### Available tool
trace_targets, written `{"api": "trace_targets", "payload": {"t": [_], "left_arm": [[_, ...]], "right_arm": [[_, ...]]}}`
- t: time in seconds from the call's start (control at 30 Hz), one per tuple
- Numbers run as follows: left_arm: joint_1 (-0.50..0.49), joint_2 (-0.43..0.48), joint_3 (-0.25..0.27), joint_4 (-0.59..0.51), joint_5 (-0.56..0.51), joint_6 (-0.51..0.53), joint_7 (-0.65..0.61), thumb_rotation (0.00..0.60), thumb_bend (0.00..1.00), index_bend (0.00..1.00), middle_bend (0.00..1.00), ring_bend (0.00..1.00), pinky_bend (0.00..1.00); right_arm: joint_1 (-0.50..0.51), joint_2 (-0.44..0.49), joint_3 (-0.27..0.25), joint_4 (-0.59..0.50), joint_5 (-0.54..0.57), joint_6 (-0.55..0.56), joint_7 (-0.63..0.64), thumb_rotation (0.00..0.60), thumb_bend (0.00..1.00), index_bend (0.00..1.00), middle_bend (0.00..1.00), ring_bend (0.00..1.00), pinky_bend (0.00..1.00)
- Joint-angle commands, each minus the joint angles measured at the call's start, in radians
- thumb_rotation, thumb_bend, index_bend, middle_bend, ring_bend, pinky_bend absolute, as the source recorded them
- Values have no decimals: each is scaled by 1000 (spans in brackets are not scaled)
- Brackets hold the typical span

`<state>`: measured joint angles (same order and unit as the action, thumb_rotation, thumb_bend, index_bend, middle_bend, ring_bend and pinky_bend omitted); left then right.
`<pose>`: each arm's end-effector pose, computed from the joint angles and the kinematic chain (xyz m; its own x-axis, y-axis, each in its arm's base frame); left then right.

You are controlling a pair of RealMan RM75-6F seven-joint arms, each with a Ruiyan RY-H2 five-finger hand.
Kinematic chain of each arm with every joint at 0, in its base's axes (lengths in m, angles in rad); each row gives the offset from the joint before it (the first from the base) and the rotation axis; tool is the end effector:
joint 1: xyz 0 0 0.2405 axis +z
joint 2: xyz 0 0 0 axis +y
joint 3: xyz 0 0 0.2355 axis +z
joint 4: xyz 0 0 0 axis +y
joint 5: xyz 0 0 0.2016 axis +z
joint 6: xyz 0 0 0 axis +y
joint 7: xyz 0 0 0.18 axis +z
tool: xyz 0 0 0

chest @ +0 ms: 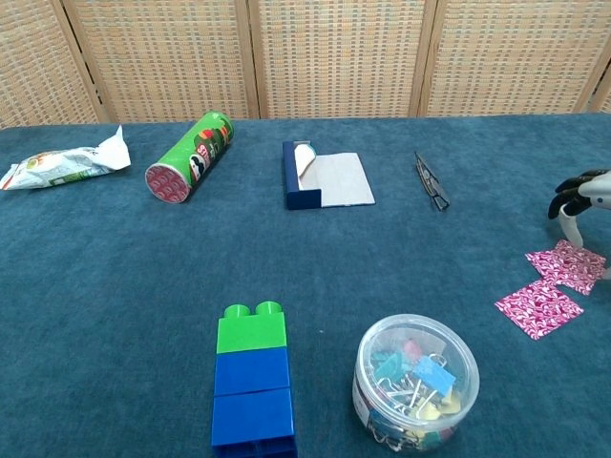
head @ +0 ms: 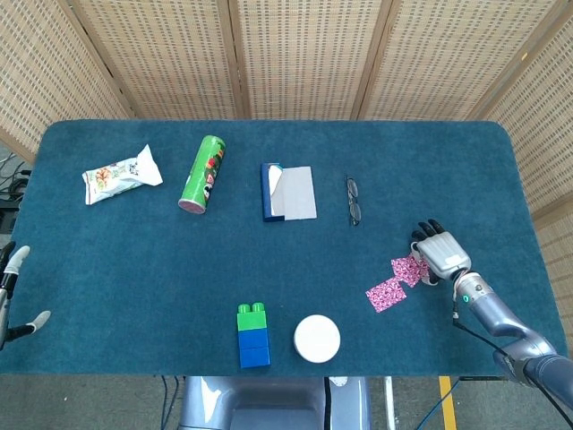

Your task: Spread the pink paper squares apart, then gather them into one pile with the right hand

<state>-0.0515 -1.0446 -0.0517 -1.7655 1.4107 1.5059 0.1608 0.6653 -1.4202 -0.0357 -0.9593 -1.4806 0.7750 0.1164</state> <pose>-0.2853 0.2031 0.1746 0.4633 0.0133 0.8861 0.8811 0.1000 -0.4622 -0.2979 -0.3811 0.0405 0.7166 -0.3526 0.6017 -0.6974 -0.3511 0.6248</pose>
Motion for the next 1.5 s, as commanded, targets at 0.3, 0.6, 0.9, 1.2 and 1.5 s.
{"api": "trace_targets", "payload": {"t": [0.3, 0.6, 0.9, 1.2, 1.5], "left_arm": [[-5, 1, -3, -1, -1, -7, 1, 600, 176, 35, 0, 0, 0], [-9, -1, -5, 10, -6, -18, -10, 600, 176, 35, 0, 0, 0], [-8, 1, -5, 23, -8, -20, -26, 600, 176, 35, 0, 0, 0], [-8, 0, -4, 31, -6, -24, -38, 600, 175, 35, 0, 0, 0], [-7, 1, -4, 39, -5, -25, -51, 600, 171, 35, 0, 0, 0]], "right_arm": [[-8, 45, 17, -85, -8, 56, -8, 600, 158, 424, 179, 0, 0], [-29, 90, 16, -253, 10, 77, -103, 600, 160, 424, 180, 0, 0], [-43, 89, 10, -349, 47, 64, -210, 600, 156, 424, 180, 0, 0], [-53, 66, 18, -380, 76, 71, -274, 600, 156, 424, 180, 0, 0], [-56, 38, 30, -367, 92, 79, -298, 600, 127, 424, 180, 0, 0]]}}
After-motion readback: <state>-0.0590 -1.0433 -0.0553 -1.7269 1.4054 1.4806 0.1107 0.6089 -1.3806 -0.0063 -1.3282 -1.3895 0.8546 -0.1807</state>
